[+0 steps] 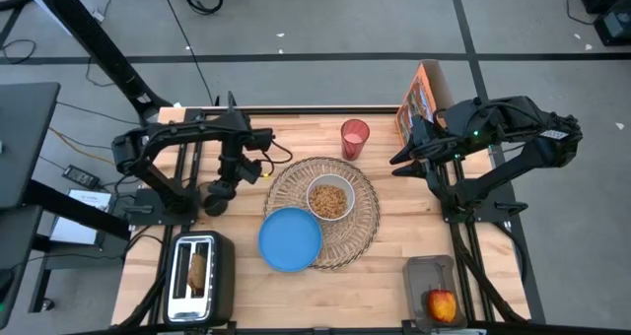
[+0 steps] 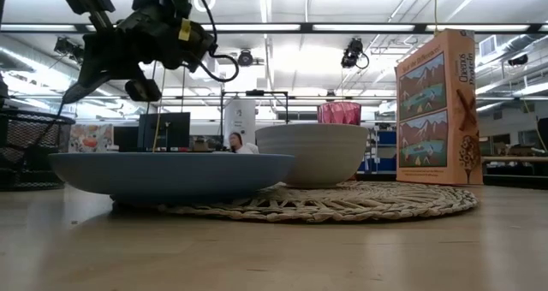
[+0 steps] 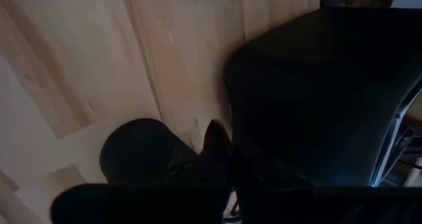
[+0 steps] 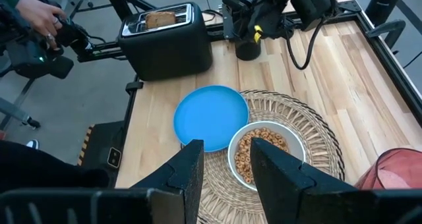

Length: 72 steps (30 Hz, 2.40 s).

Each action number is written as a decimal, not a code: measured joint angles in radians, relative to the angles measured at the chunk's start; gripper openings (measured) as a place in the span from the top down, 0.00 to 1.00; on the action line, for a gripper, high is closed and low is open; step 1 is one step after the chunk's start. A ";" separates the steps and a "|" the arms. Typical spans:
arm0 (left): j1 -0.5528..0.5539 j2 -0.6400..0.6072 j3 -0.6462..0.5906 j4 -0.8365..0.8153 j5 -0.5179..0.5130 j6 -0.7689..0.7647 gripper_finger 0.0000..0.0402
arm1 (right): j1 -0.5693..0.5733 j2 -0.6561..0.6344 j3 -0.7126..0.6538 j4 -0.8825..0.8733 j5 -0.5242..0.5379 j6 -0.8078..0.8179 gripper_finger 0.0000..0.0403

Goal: Arrange a breakfast setting
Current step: Put the spoon on the right side of the white bowl

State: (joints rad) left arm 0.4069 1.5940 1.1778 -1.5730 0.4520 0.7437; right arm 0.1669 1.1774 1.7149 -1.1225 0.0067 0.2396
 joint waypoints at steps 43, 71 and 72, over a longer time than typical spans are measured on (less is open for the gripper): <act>-0.077 -0.442 0.629 0.089 -0.013 -0.472 0.96 | -0.061 0.050 -0.138 0.416 0.057 -0.026 0.48; -0.548 -0.104 0.565 0.694 -0.256 0.611 0.96 | -0.133 0.308 -0.058 0.480 -0.304 0.137 0.45; -0.560 -0.090 0.565 0.692 -0.273 0.635 0.96 | -0.136 0.318 -0.058 0.480 -0.327 0.134 0.46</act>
State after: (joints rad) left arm -0.1532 1.5043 1.7424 -0.8809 0.1792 1.3783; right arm 0.0307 1.4951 1.6568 -0.6429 -0.3208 0.3732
